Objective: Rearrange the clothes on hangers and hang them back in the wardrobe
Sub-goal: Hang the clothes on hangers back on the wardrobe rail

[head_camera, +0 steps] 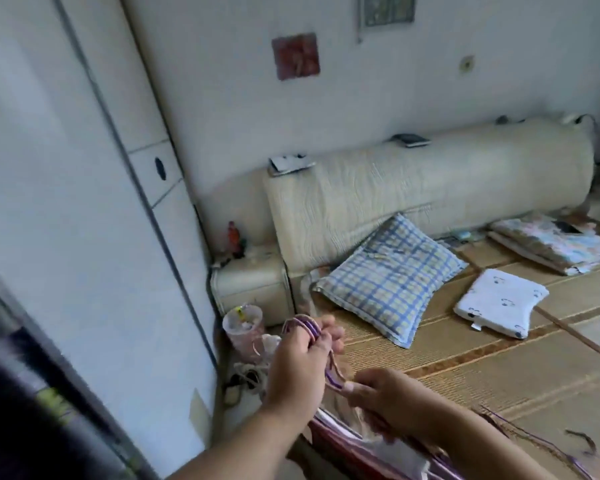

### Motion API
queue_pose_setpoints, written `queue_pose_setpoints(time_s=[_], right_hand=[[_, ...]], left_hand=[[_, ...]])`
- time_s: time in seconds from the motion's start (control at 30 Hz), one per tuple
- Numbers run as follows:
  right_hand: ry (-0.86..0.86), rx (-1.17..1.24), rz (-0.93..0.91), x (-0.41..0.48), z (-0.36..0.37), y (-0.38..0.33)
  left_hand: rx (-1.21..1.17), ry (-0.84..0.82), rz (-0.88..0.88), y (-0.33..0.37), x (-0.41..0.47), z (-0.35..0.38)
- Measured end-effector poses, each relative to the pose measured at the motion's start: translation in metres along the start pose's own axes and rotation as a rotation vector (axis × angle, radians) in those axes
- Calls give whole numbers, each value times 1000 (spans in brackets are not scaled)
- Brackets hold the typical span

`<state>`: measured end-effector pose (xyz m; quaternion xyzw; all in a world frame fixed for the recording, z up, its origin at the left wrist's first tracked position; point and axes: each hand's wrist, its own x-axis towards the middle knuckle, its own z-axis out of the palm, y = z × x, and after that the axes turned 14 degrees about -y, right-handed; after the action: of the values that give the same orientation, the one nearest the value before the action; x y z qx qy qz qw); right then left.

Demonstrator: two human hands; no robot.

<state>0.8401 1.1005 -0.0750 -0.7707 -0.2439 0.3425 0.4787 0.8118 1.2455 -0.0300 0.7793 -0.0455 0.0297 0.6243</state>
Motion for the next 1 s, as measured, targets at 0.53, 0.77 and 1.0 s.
queue_pose_setpoints(time_s=[0.53,0.77,1.0], right_hand=[[-282,-459,-433,12,110,-303],[-423,-487,-608,32,117,-356],[-476,-491,-880,50,127,-422]], left_hand=[[148,518,269,191,-131,-210],[291,761,255,241,-143,-249],[358,957,238,294,-157,-310]])
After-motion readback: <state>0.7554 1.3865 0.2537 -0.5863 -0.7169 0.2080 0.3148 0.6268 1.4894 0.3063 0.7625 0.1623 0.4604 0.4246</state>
